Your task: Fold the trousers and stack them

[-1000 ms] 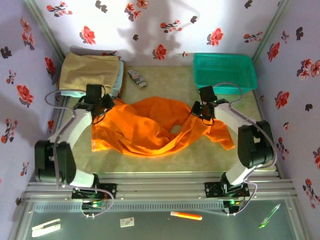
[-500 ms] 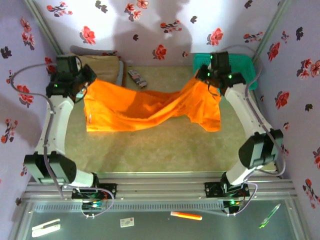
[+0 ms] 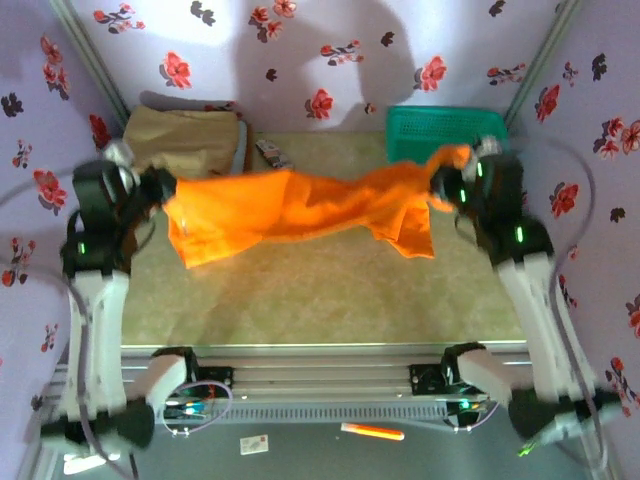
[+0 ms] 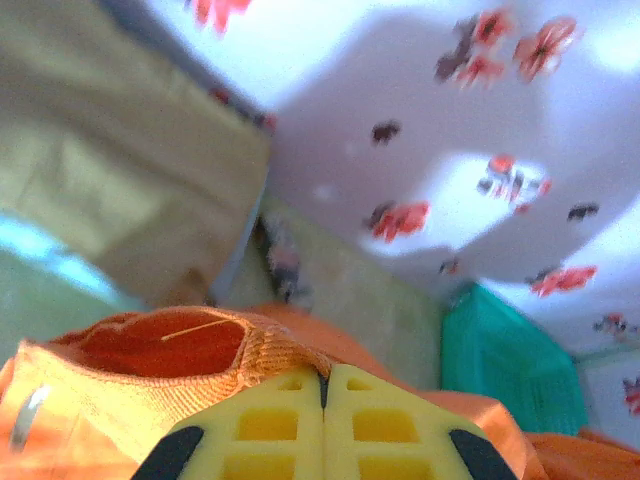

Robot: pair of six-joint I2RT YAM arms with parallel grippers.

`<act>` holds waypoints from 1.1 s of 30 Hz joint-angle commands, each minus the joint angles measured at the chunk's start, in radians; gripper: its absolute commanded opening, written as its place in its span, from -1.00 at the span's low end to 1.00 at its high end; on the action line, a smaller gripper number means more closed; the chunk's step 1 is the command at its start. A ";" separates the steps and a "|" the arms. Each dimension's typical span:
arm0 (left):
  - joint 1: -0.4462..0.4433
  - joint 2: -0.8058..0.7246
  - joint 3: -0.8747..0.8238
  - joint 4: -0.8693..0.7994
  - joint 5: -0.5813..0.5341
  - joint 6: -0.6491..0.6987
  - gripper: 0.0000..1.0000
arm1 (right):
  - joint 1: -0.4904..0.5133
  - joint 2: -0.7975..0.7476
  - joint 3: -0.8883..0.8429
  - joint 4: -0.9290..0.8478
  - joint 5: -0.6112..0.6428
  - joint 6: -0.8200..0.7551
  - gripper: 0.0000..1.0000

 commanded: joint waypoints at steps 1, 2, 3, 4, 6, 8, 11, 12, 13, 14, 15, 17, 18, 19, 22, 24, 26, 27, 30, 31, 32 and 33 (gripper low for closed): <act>0.004 -0.210 -0.258 -0.002 0.116 -0.079 -1.00 | 0.012 -0.285 -0.378 -0.026 0.006 0.124 -0.44; 0.003 -0.284 -0.335 -0.008 0.187 -0.109 -0.99 | 0.013 -0.380 -0.462 -0.070 -0.011 0.142 -0.47; 0.003 -0.356 -0.386 -0.029 0.240 -0.129 -0.55 | 0.013 -0.477 -0.511 -0.134 -0.006 0.154 -0.39; 0.001 -0.420 -0.418 -0.039 0.284 -0.147 -0.24 | 0.013 -0.540 -0.529 -0.198 0.011 0.153 -0.16; 0.002 -0.537 -0.424 -0.083 0.334 -0.164 0.07 | 0.012 -0.609 -0.502 -0.325 0.090 0.132 0.20; 0.001 -0.576 -0.370 -0.133 0.363 -0.144 0.49 | 0.012 -0.593 -0.449 -0.368 0.145 0.105 0.23; 0.001 -0.554 -0.299 -0.165 0.387 -0.136 0.57 | 0.013 -0.493 -0.390 -0.347 0.158 0.091 0.38; 0.001 -0.538 -0.299 -0.162 0.384 -0.147 0.59 | 0.013 -0.449 -0.384 -0.307 0.127 0.091 0.38; 0.001 -0.518 -0.306 -0.152 0.382 -0.158 0.60 | 0.013 -0.406 -0.388 -0.262 0.096 0.094 0.38; 0.001 -0.489 -0.326 -0.133 0.382 -0.165 0.60 | 0.012 -0.366 -0.402 -0.198 0.059 0.103 0.36; 0.001 -0.454 -0.351 -0.113 0.371 -0.173 0.55 | 0.013 -0.316 -0.408 -0.135 0.019 0.111 0.25; -0.002 -0.386 -0.411 -0.036 0.352 -0.205 0.41 | 0.022 -0.217 -0.400 -0.047 -0.028 0.119 0.17; -0.008 -0.352 -0.450 0.024 0.341 -0.224 0.33 | 0.033 -0.165 -0.399 0.011 -0.038 0.120 0.12; -0.018 -0.318 -0.473 0.057 0.312 -0.239 0.29 | 0.046 -0.120 -0.399 0.055 -0.035 0.120 0.10; -0.095 -0.201 -0.538 0.191 0.193 -0.252 0.33 | 0.052 0.080 -0.358 0.144 0.011 0.088 0.19; -0.163 -0.081 -0.565 0.278 0.105 -0.251 0.34 | 0.040 0.213 -0.295 0.125 0.127 0.077 0.39; -0.204 0.038 -0.596 0.377 0.056 -0.277 0.34 | 0.006 0.321 -0.241 0.099 0.242 0.065 0.51; -0.222 0.095 -0.615 0.440 0.034 -0.291 0.34 | -0.026 0.374 -0.217 0.094 0.263 0.064 0.52; -0.246 0.231 -0.667 0.565 -0.034 -0.313 0.34 | -0.098 0.517 -0.150 0.096 0.286 0.048 0.46; -0.248 0.262 -0.678 0.592 -0.047 -0.317 0.34 | -0.110 0.560 -0.127 0.096 0.283 0.033 0.44; -0.248 0.294 -0.695 0.620 -0.058 -0.317 0.34 | -0.124 0.617 -0.087 0.076 0.281 0.023 0.40; -0.248 0.323 -0.707 0.639 -0.072 -0.311 0.34 | -0.133 0.672 -0.051 0.064 0.278 0.008 0.36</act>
